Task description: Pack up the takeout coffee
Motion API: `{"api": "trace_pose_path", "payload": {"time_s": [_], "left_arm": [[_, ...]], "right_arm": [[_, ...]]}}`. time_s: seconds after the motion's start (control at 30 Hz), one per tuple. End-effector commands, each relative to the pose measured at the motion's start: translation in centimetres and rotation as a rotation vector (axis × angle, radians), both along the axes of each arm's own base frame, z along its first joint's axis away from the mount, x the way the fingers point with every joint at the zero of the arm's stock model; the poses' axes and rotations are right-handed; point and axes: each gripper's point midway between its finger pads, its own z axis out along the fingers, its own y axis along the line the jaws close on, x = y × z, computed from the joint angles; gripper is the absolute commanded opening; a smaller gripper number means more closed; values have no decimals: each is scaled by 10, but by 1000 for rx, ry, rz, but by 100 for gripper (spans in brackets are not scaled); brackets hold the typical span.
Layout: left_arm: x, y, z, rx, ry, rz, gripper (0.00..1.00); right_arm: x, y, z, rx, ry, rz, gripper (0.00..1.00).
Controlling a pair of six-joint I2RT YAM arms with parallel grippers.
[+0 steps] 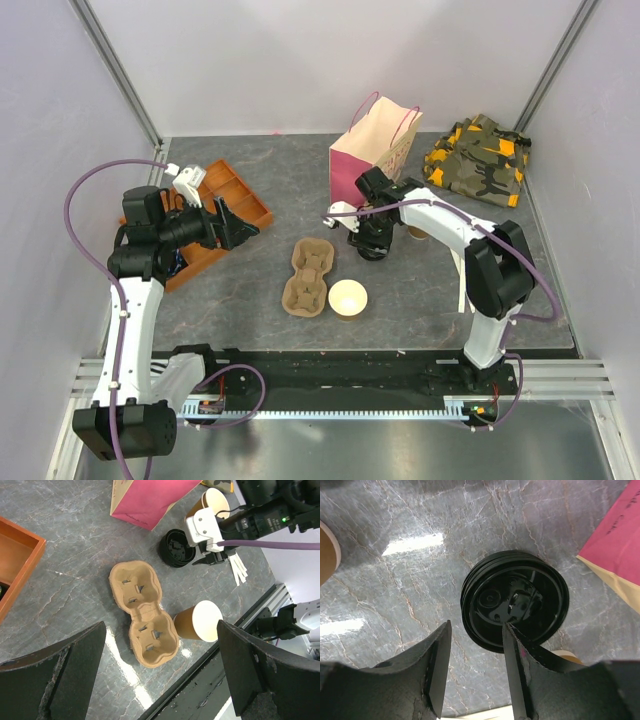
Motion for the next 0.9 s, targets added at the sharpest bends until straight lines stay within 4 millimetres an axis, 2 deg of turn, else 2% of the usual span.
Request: {"api": "trace_pose_path", "payload": {"time_s": [0.0,0.5,0.6,0.87], "left_arm": [[-1,-6,12,-33,-27,-29,100],[1,-4,8,-25,-20,-23,100],[1,-4,9,-24,-20,-22,100],[1,-4,9,-26,-20,-24,100]], "right_arm": [[3,2,-8,-11,-13,29,52],[4,2,-22,-29,3,37,50],[5,2,-22,-31,-1,39,47],[6,0,-20,-36,-12,39,30]]}}
